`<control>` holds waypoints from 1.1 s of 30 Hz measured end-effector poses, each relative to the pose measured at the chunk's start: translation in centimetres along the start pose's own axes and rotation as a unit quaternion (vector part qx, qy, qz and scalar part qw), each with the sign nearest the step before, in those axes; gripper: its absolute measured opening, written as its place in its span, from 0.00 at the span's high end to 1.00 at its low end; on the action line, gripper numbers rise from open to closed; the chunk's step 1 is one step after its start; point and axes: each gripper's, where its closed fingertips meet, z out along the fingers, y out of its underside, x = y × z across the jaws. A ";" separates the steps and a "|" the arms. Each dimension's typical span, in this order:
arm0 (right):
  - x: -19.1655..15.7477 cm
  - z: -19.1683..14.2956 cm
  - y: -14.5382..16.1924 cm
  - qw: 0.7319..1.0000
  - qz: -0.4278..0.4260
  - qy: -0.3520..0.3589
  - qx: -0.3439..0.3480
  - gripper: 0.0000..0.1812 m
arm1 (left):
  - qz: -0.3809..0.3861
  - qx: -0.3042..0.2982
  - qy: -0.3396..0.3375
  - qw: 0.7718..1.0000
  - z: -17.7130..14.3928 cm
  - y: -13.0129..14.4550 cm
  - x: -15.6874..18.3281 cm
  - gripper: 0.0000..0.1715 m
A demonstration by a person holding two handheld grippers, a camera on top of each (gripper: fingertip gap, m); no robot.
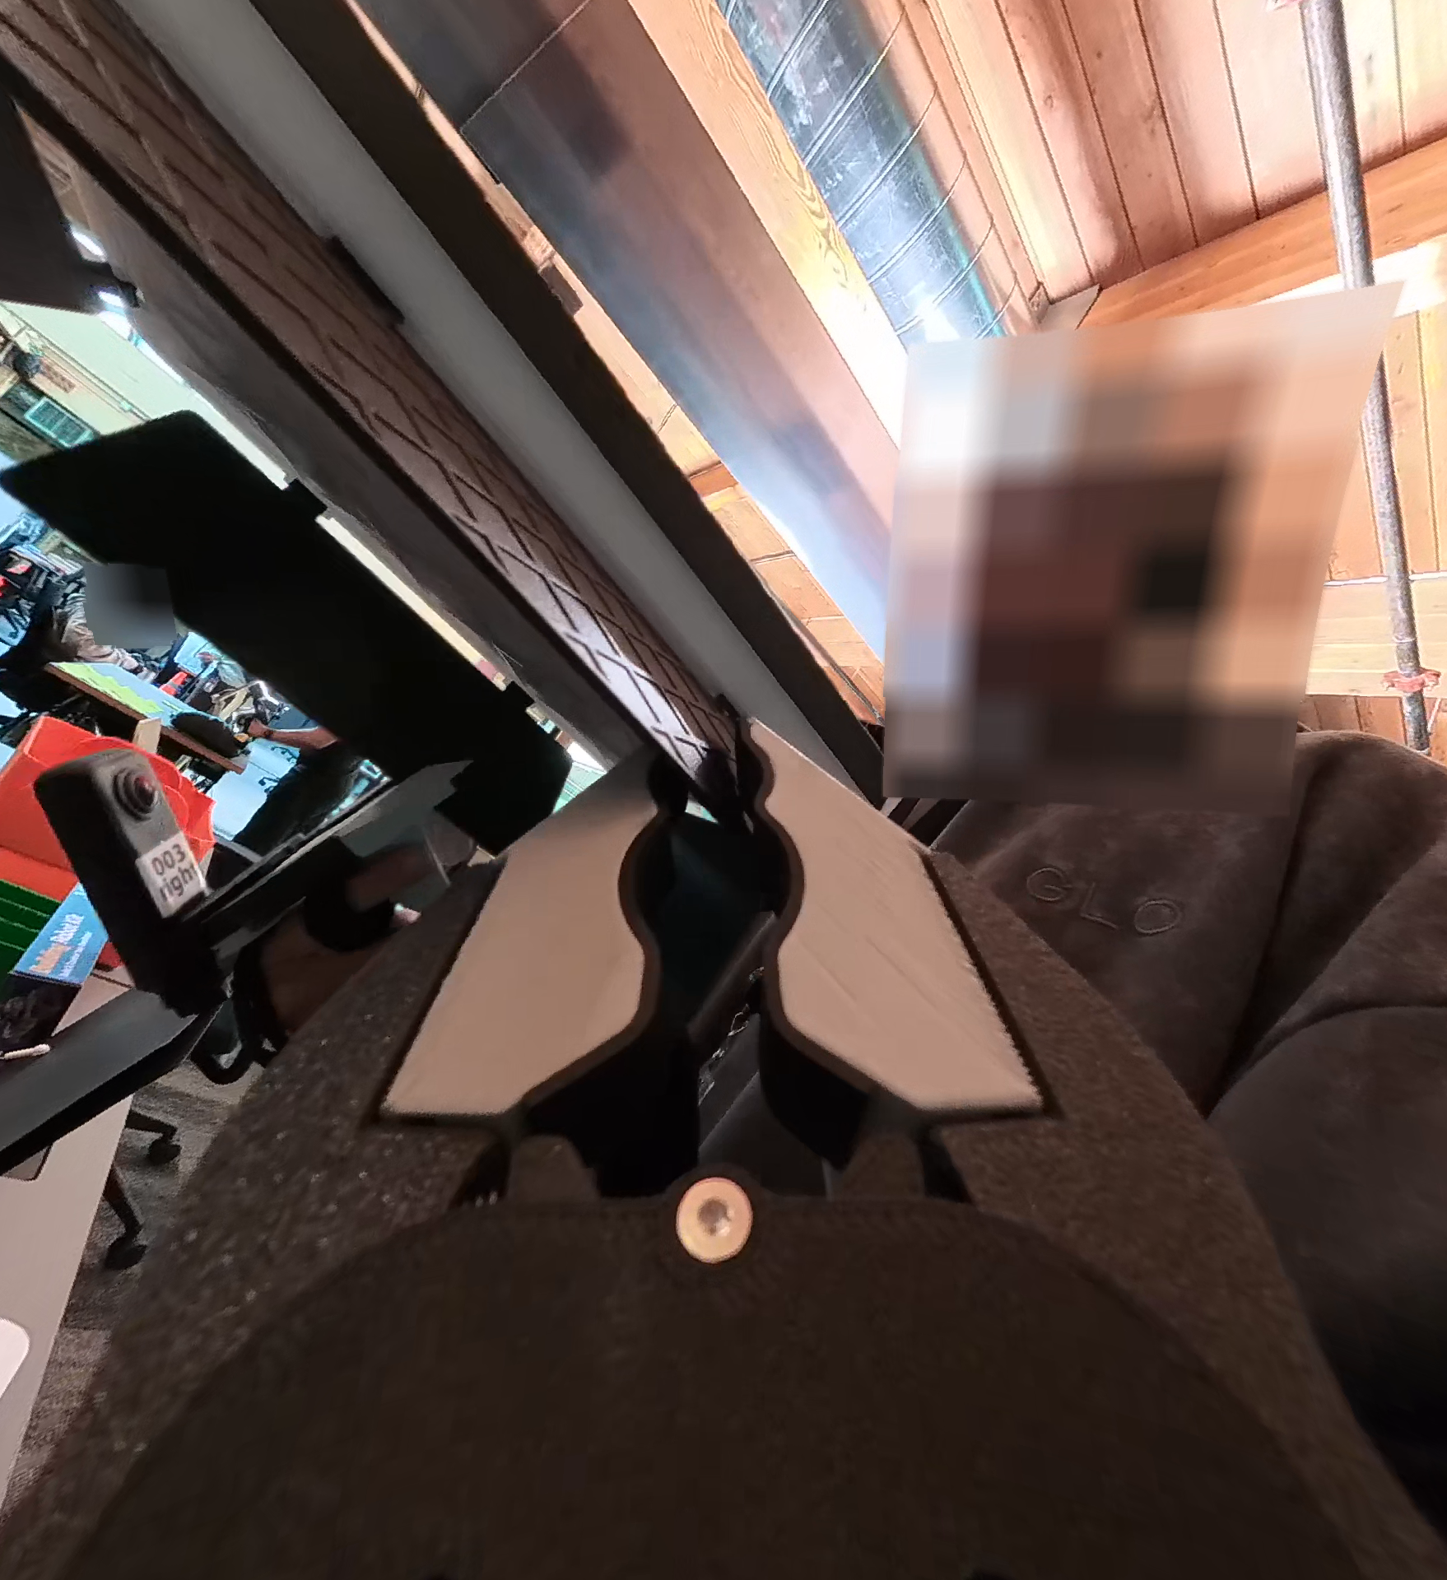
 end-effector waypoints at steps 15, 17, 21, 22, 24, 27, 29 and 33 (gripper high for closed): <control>-3.2 -1.9 -1.5 0.909 -0.134 0.393 -0.029 0.94 | 0.003 -0.009 -0.011 1.000 -0.1 -0.1 -0.3 0.95; -3.2 -2.2 -1.5 0.898 -0.141 0.416 -0.041 0.93 | -0.002 -0.007 -0.012 1.000 -0.1 -0.1 -0.3 0.95; -3.7 -4.7 -2.5 0.855 -0.154 0.495 -0.018 0.78 | -0.002 0.007 -0.027 1.000 -0.6 -0.3 -0.1 0.94; -4.3 -5.6 -2.7 0.835 -0.163 0.525 -0.008 0.75 | 0.003 0.014 -0.038 0.999 -0.8 -0.5 -0.1 0.94; -6.2 -6.4 -2.5 0.789 -0.219 0.575 0.013 0.74 | 0.020 0.028 -0.066 0.997 -1.2 -0.9 -0.1 0.91; -9.5 -4.5 -1.0 0.701 -0.340 0.626 0.019 0.74 | 0.040 0.029 -0.115 0.992 -2.6 -1.0 0.3 0.79; -10.4 -1.8 0.6 0.644 -0.413 0.644 0.004 0.74 | 0.063 0.038 -0.154 0.985 -4.1 -1.3 0.8 0.79; -8.7 3.8 2.6 0.572 -0.444 0.684 -0.090 0.78 | 0.106 0.054 -0.263 0.957 -7.6 -2.0 2.3 0.80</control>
